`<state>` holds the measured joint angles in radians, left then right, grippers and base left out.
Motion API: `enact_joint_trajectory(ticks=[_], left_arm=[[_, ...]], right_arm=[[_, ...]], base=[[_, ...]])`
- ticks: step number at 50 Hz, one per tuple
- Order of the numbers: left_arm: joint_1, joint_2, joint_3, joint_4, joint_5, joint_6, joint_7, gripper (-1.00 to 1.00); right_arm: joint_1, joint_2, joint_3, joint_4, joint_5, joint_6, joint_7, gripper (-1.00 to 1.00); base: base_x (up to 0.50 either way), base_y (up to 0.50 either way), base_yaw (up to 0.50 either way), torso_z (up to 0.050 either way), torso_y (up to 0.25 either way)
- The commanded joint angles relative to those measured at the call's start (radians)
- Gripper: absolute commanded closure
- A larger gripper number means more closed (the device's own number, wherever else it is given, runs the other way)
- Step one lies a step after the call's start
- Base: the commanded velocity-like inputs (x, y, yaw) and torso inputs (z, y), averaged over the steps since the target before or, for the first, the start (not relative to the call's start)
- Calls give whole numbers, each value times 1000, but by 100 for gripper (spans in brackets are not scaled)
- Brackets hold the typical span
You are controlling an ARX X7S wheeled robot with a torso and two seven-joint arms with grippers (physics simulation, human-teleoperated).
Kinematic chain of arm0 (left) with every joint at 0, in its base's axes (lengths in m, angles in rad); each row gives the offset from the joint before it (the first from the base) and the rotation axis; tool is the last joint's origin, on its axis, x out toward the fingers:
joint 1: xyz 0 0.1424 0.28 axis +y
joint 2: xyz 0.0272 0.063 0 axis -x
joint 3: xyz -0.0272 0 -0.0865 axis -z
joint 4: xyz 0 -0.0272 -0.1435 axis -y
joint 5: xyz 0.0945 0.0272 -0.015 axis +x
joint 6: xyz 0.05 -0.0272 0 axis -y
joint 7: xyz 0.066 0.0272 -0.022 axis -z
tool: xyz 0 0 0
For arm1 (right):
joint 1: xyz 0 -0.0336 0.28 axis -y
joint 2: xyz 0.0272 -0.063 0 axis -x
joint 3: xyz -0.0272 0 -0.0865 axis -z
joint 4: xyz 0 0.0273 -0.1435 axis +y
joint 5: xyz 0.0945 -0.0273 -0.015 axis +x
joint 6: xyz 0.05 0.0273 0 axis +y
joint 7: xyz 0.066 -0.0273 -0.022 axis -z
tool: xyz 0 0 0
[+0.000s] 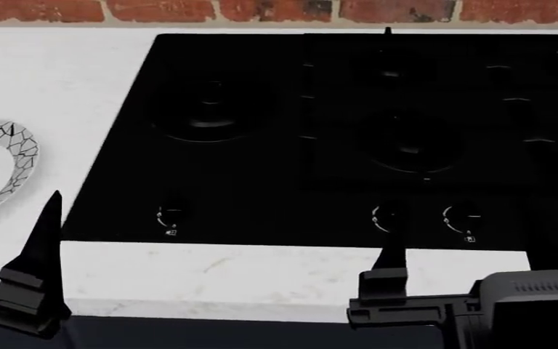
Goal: Pick the garlic from the plate and place it in the pan.
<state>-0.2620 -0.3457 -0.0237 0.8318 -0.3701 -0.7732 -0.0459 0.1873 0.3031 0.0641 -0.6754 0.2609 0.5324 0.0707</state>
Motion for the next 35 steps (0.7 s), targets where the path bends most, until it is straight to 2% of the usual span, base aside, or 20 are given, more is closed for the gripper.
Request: enact_joint_trajectory(ticks=[1,35], left_arm=[[-4,-6,-3,6,-13,-13,-4,-100],[14,-9,4,21,-27,-14,-28,-100]], right_arm=[[1,1,-14,0,-3,3,9,-100],[-13,22,-18,-20,16,12,17,-100]], base=[[0,500,0,0,0],[0,500,0,0,0]])
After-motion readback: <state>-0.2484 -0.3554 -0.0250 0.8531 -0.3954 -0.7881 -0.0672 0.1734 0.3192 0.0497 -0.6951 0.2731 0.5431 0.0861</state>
